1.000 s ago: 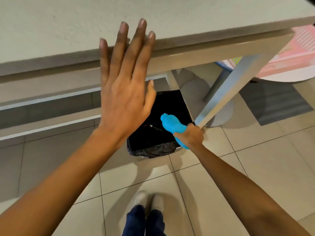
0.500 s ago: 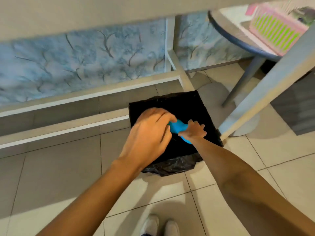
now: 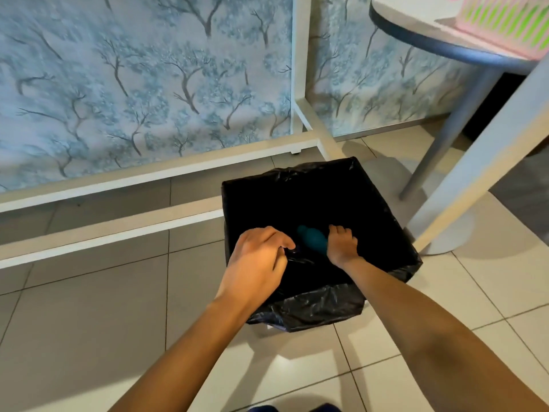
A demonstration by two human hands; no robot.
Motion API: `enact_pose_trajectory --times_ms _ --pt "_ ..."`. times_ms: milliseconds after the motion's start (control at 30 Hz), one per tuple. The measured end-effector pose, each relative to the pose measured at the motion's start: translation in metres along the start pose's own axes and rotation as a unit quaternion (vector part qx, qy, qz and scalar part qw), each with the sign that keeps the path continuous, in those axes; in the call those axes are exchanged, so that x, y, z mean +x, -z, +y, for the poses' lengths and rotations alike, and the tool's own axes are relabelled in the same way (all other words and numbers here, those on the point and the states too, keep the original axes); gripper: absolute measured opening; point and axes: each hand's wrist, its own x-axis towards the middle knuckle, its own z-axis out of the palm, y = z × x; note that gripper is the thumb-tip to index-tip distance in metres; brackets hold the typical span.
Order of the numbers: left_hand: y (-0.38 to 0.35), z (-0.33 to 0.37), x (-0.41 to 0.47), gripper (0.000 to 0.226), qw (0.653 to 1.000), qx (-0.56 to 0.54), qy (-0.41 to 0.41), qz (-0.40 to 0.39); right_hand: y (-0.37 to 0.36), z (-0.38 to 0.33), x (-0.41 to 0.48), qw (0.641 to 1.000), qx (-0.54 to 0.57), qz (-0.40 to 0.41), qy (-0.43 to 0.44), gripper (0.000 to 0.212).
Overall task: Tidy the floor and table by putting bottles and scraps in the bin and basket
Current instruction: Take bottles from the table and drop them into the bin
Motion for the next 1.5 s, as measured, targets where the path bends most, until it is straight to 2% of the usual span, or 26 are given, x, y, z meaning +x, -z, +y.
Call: enact_pose_trajectory --times_ms 133,233,367,500,700,933,1067,1233,1500 --pt "0.020 0.028 -0.002 0.020 1.000 -0.013 -0.014 -0.019 0.049 -0.004 -0.024 0.995 0.037 0.089 0.035 0.041" --pt "0.051 0.052 -0.003 0.017 0.999 -0.026 -0.019 -0.021 0.101 -0.016 -0.054 0.989 0.057 0.127 0.058 0.025" --pt "0.101 0.086 -0.004 0.016 0.999 -0.035 -0.027 -0.025 0.175 -0.043 -0.115 0.958 0.117 0.225 0.136 0.005" --pt "0.160 0.120 -0.007 0.016 0.998 -0.052 -0.014 -0.020 0.257 -0.086 -0.179 0.951 0.138 0.230 0.155 0.007" --pt "0.269 0.160 -0.025 0.013 0.995 -0.095 -0.011 0.037 0.367 -0.142 -0.274 0.911 0.165 0.278 0.255 0.006" --pt "0.377 0.189 -0.060 0.009 0.971 -0.127 -0.016 0.201 0.445 -0.203 -0.345 0.814 0.159 0.354 0.432 0.012" --pt "0.425 0.181 -0.081 0.009 0.956 -0.089 -0.005 0.280 0.464 -0.255 -0.360 0.767 0.187 0.374 0.487 0.011" --pt "0.476 0.141 -0.106 0.009 0.938 -0.045 0.042 0.342 0.473 -0.335 -0.364 0.731 0.196 0.360 0.545 0.011" --pt "0.559 0.022 -0.140 0.012 0.924 0.022 0.108 0.365 0.460 -0.476 -0.345 0.778 0.166 0.313 0.518 0.024"
